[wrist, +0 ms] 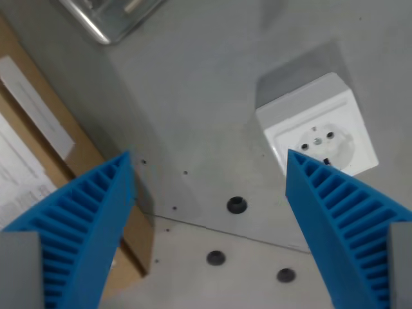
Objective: Move above the white socket
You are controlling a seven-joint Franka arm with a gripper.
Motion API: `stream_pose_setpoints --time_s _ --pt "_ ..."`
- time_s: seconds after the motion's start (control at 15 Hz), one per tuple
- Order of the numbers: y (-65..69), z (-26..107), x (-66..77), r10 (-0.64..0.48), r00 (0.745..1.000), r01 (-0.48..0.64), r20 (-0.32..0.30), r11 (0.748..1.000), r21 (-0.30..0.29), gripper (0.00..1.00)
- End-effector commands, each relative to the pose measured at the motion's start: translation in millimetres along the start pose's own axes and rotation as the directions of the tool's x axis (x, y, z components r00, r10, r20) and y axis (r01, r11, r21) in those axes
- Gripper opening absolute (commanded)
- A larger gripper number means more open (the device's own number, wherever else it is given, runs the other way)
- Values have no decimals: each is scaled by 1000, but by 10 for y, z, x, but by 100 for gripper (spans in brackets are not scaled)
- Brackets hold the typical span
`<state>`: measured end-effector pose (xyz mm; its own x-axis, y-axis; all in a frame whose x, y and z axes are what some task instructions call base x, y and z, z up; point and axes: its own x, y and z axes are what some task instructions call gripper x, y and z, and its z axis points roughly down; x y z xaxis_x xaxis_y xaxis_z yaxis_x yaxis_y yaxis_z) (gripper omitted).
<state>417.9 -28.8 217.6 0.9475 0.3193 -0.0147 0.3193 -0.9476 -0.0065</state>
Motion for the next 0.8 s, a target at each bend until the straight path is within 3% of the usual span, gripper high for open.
stream_pose_setpoints --time_s 0.07,0.8 --pt "105 87 -82 -230 966 228 -119 973 -31 100" --pt "478 296 -177 -389 912 388 -128 921 -37 100"
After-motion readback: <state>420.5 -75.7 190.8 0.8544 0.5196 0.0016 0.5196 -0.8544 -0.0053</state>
